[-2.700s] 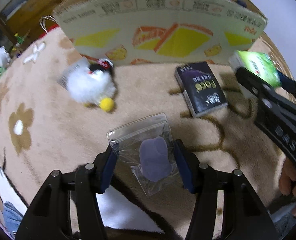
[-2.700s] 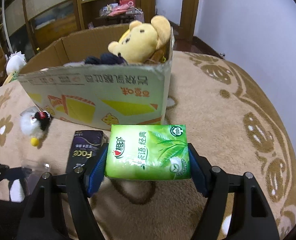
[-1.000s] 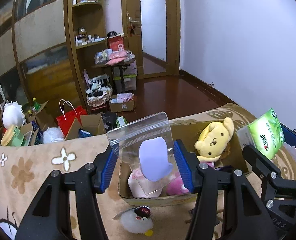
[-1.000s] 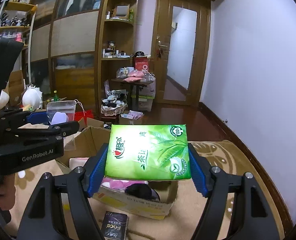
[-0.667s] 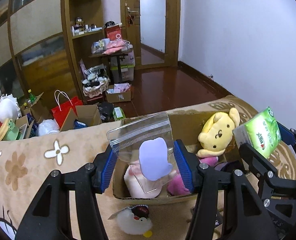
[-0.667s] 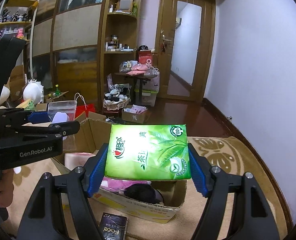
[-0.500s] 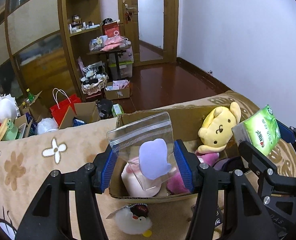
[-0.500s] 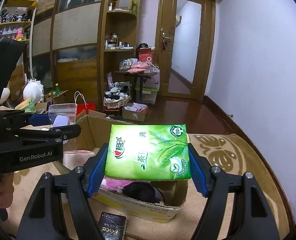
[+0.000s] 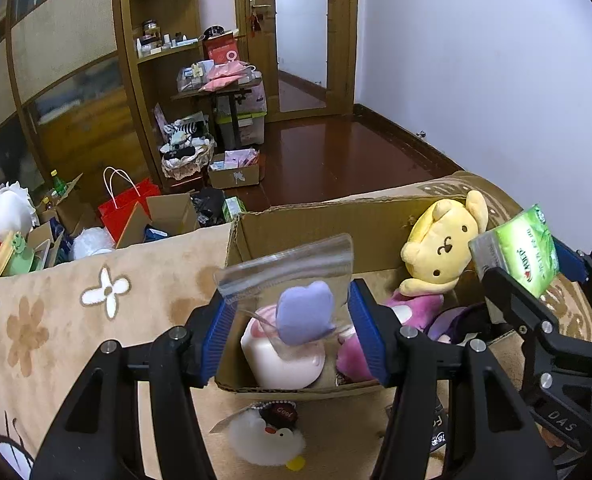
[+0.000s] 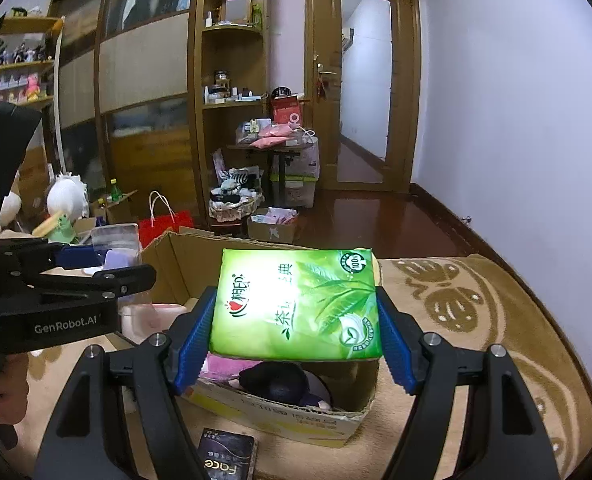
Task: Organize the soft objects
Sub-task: 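Carry the clear bag with the left tool over the box while the right tool carries the green pack, then open the left tool to drop the bag while the right tool drops the green pack into the box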
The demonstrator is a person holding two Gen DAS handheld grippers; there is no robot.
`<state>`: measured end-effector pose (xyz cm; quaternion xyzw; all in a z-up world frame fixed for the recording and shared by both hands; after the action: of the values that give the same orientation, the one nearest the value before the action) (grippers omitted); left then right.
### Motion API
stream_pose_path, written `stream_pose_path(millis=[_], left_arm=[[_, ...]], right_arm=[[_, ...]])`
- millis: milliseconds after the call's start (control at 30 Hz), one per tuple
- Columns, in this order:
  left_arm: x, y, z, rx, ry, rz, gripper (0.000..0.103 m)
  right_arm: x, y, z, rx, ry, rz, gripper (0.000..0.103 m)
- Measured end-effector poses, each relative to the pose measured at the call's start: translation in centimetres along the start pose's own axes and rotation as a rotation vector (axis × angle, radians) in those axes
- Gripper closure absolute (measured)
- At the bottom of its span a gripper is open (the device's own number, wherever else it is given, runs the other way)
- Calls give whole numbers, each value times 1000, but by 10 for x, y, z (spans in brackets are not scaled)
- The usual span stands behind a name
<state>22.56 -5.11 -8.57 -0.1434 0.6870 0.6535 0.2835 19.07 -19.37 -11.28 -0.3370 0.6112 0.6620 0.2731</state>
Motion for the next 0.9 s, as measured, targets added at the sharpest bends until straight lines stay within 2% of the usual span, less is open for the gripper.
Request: stream_pose_path(millis=[167, 267, 400, 433, 533, 600, 733, 900], left_arm=[[4, -4, -1, 22, 9, 26, 45], [7, -6, 0, 5, 0, 38, 31], [9, -5, 2, -4, -2, 41, 22], [10, -6, 2, -5, 2, 45, 21], [11, -6, 5, -7, 12, 49, 18], [11, -5, 7, -15, 16, 50, 12], [9, -1, 8, -9, 20, 38, 12], [7, 5, 13, 1, 42, 26, 5]], right_arm=[[4, -5, -3, -9, -15, 9, 25], [4, -9, -3, -6, -13, 26, 25], [4, -14, -5, -4, -22, 46, 24], [4, -16, -6, -10, -28, 54, 23], [3, -16, -7, -16, -40, 51, 10], [2, -16, -6, -20, -38, 49, 9], [2, -12, -6, -31, -44, 45, 3], [1, -5, -4, -34, -51, 39, 0]])
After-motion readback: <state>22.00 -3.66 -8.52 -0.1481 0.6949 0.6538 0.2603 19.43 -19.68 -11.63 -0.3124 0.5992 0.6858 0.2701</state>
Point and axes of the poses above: each gripper's, at about its wrist camera, not at the fingertips, and y roughly against the way its jaws point, z to its left, x to its underside, the point moved 9 cm from there along -y, roughly the way its jaws point, and after that the axes turned 11 degrees about z, right-handed, at the moved point
